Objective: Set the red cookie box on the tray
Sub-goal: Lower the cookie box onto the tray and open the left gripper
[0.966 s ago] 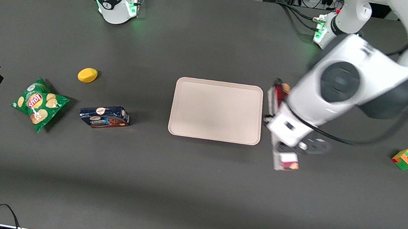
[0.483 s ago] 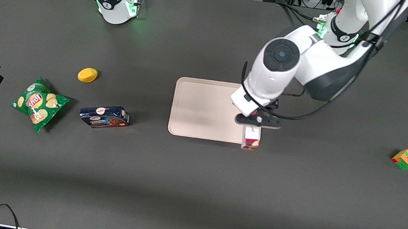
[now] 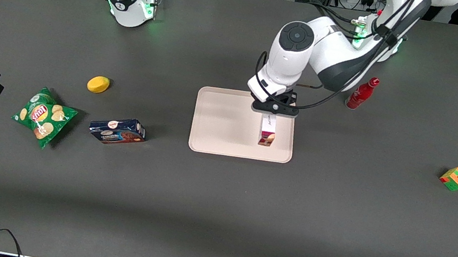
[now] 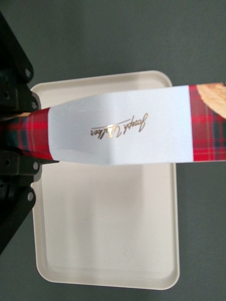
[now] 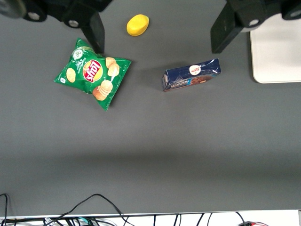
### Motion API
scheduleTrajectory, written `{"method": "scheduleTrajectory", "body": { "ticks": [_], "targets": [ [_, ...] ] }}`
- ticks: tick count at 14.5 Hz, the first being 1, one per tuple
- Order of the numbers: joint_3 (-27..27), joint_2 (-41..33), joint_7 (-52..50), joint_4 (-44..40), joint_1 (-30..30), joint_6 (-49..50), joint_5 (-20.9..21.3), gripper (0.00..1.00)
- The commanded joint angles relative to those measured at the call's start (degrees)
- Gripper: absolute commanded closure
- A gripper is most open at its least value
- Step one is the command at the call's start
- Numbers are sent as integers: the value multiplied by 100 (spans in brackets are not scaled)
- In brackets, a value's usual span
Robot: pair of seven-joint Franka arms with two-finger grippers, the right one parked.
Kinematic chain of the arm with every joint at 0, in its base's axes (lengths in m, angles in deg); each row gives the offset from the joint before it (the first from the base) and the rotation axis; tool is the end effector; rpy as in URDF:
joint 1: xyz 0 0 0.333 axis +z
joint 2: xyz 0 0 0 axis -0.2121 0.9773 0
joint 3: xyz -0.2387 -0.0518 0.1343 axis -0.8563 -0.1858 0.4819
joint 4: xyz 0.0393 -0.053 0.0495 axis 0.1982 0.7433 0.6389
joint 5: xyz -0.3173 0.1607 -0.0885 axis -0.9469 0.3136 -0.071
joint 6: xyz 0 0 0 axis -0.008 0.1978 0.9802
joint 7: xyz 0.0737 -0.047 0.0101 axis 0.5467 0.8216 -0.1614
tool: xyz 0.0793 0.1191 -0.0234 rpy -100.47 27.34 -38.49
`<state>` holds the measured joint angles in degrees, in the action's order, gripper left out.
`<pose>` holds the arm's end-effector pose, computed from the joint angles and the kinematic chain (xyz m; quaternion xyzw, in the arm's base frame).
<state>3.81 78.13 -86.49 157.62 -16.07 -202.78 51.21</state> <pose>0.4033 -0.4025 0.2992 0.9997 -0.0028 -0.0033 0.0233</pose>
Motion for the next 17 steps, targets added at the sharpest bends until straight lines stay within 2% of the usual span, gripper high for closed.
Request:
{"method": "scheduleTrajectory", "body": {
  "ticks": [1,2,3,8,13,17],
  "targets": [
    [-59,-261,-206,677,48,-536,267,72],
    [-59,-235,-241,783,48,-545,582,72],
    [-59,-165,-328,845,66,-572,655,72],
    [38,239,-636,854,127,-668,743,72],
    [450,679,-663,854,101,-1257,822,71],
    [477,811,-733,854,92,-1266,1042,71]
  ]
}}
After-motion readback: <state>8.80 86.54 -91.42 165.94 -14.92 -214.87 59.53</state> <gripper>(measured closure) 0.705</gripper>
